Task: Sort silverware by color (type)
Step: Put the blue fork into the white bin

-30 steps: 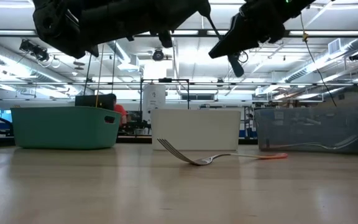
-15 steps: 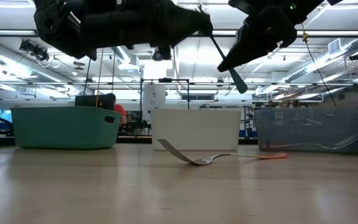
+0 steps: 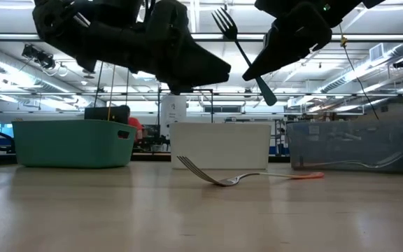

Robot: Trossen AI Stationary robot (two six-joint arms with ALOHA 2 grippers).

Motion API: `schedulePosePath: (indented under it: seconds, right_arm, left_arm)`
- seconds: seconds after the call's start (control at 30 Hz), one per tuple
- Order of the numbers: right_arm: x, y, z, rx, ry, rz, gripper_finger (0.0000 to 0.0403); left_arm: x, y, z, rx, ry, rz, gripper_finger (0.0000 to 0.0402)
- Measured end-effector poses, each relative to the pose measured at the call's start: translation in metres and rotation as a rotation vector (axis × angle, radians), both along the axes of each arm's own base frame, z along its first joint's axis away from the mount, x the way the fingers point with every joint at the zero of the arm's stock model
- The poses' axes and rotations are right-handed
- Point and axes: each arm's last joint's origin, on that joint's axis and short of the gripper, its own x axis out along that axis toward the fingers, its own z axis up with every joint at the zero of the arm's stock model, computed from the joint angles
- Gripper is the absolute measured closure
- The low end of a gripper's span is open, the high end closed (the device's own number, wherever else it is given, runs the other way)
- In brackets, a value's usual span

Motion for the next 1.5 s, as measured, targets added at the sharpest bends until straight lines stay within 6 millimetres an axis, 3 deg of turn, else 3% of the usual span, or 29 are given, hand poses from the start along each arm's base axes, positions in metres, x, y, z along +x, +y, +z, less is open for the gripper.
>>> schedulePosePath:
  seconds: [0.57, 0.8, 1.1, 1.5]
  right_arm:
    - [0.006, -0.033, -0.001, 0.038, 0.020, -0.021, 0.0394]
    - [0.014, -0.053, -0.011, 0.024, 0.082, -0.048, 0.0394]
    - [0.042, -0.076, -0.003, -0.010, 0.183, -0.063, 0.0394]
    - [0.065, -0.114, -0.028, 0.089, 0.312, -0.065, 0.0394]
  left_arm:
    - [-0.014, -0.037, -0.022, -0.075, 0.234, 0.003, 0.0251]
    - [-0.025, -0.044, -0.031, -0.136, 0.380, 0.024, 0.0251]
    - [-0.024, -0.060, -0.014, -0.107, 0.626, 0.058, 0.0251]
    - [-0.036, -0.079, 0.006, -0.054, 0.794, 0.088, 0.0251]
